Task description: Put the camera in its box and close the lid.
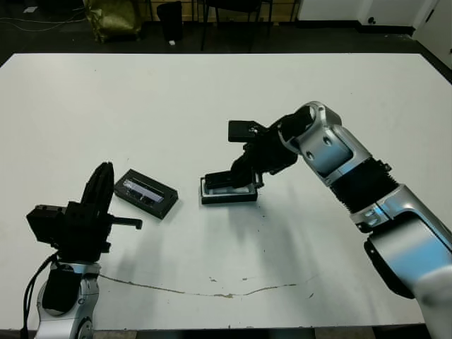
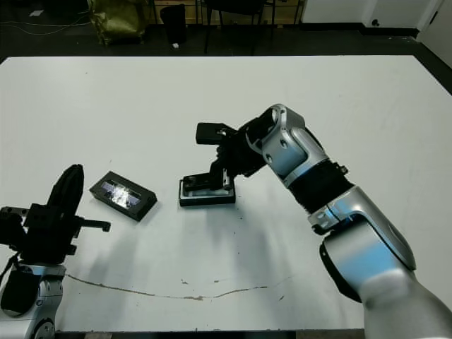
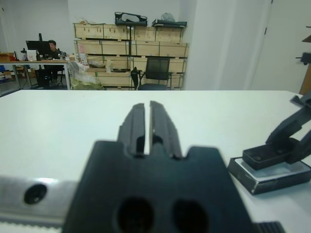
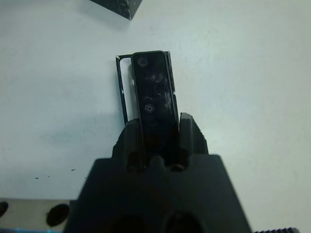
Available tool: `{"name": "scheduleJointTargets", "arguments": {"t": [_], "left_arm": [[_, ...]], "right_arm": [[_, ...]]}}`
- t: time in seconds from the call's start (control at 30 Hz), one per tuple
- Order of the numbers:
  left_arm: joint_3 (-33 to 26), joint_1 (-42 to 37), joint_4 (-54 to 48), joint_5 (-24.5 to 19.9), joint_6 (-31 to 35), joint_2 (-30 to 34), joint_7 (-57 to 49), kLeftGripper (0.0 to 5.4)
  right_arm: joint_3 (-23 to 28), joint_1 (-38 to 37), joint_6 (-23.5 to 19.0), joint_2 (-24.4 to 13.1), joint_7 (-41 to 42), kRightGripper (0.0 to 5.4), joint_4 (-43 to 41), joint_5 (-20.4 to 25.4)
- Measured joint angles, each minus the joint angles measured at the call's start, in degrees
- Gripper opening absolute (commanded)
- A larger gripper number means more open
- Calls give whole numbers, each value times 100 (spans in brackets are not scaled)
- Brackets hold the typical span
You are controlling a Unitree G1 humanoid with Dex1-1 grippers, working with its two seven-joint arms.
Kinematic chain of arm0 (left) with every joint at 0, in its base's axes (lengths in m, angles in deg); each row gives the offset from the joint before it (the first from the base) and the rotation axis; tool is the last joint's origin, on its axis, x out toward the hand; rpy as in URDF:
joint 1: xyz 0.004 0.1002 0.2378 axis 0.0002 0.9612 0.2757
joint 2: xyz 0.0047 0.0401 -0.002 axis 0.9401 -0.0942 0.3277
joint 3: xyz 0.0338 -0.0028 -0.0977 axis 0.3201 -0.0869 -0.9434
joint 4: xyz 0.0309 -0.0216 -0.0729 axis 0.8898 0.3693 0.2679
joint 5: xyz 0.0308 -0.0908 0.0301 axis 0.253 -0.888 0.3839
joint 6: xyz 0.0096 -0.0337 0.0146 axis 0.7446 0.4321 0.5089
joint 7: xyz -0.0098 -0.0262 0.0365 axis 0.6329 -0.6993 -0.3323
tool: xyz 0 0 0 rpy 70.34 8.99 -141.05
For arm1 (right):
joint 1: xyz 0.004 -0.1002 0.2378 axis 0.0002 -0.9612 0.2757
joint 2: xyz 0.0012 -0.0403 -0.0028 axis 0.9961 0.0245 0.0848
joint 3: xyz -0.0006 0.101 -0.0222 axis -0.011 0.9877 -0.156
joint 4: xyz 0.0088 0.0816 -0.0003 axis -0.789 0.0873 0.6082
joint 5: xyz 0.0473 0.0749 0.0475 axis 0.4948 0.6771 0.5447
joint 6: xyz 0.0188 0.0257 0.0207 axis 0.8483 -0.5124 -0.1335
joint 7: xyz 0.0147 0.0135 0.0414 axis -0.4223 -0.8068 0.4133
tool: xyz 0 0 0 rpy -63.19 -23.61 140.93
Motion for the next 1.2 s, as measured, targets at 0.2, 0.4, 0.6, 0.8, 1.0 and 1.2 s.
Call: {"name": "scheduleJointTargets", "arguments": {"t": [0.2,0.4,0.6,0.8,1.0,1.2], "left_arm": [[-3,11,-3,6,1,0,-11,0],[-2,11,-3,26,-1,0,-11,0],[-2,11,-2,22,-3,-4,-10,0],[-3,13,-6,19,3,-4,-12,0],[2,15,-26,14,11,-4,-14,0],[10,18,-34,10,15,-19,-15,0]], "right_arm": [[-77,0,-94,-1,12,39,-40,-10],[-124,0,-84,-15,49,39,-59,-29],[-144,0,38,-27,58,39,-29,-29],[-163,-9,187,-87,22,39,-28,-96],[-165,-84,113,-111,9,39,-42,-121],[-175,-122,181,-104,16,39,-74,-120]]}}
